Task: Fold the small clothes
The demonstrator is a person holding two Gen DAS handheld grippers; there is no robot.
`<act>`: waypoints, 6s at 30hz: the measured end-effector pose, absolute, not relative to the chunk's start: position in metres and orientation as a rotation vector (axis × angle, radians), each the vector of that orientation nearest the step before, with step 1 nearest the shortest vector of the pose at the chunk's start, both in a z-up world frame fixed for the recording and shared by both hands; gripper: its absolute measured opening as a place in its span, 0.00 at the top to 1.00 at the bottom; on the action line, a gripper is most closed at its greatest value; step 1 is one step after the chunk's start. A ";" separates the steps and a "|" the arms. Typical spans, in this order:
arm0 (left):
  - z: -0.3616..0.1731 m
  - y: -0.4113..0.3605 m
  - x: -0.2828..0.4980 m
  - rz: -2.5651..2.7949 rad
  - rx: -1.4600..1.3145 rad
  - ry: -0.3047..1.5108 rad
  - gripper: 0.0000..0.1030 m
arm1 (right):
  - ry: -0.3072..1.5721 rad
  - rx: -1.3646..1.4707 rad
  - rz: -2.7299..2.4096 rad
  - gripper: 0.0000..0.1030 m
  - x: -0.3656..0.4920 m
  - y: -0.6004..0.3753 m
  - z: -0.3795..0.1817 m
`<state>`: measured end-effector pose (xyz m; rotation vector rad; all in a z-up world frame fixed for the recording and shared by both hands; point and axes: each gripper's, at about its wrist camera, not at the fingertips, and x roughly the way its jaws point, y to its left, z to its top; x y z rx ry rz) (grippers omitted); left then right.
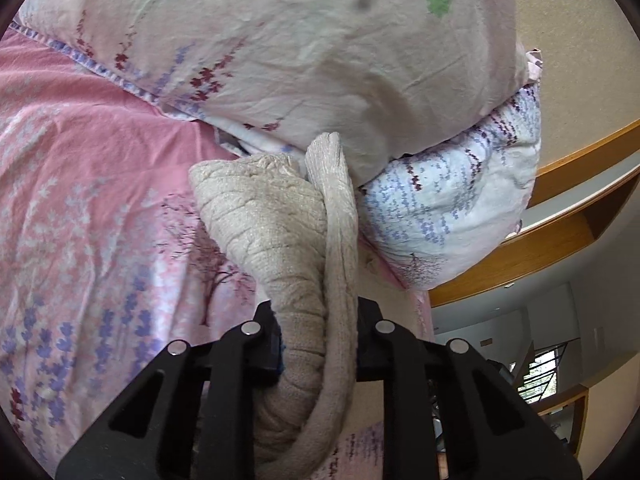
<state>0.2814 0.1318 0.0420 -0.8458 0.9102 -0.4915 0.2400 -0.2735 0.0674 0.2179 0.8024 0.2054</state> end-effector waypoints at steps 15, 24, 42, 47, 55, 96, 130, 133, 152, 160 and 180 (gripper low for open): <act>0.064 -0.054 0.307 -0.778 -0.883 0.932 0.81 | 0.808 0.739 0.485 0.27 0.230 -0.380 0.077; 0.032 -0.164 0.308 -0.862 -0.723 1.119 0.68 | 0.831 1.086 0.581 0.20 0.245 -0.428 0.044; 0.036 -0.029 0.293 -0.630 -0.560 1.055 0.39 | 0.869 0.937 0.414 0.81 0.267 -0.424 0.032; 0.026 -0.044 0.283 -0.682 -0.505 1.057 0.39 | 0.737 0.701 0.350 0.84 0.254 -0.413 0.071; 0.024 -0.067 0.270 -0.718 -0.403 1.062 0.38 | 0.843 0.629 0.133 0.83 0.265 -0.433 0.038; 0.033 -0.040 0.210 -0.715 -0.178 0.929 0.48 | 0.746 0.682 0.135 0.36 0.152 -0.434 0.060; 0.043 -0.095 0.269 -0.417 -0.013 0.938 0.05 | 0.872 0.838 0.113 0.29 0.244 -0.458 0.039; 0.042 -0.094 0.273 -0.447 -0.058 0.961 0.03 | 0.922 0.846 0.122 0.29 0.248 -0.455 0.032; 0.034 -0.124 0.277 -0.469 -0.020 0.984 0.03 | 0.912 0.845 0.181 0.28 0.247 -0.449 0.025; 0.021 -0.122 0.295 -0.560 -0.147 1.052 0.04 | 0.936 0.856 0.308 0.45 0.257 -0.430 0.015; 0.065 -0.002 0.279 -0.607 -0.357 0.932 0.63 | 0.753 0.635 0.489 0.72 0.255 -0.325 0.071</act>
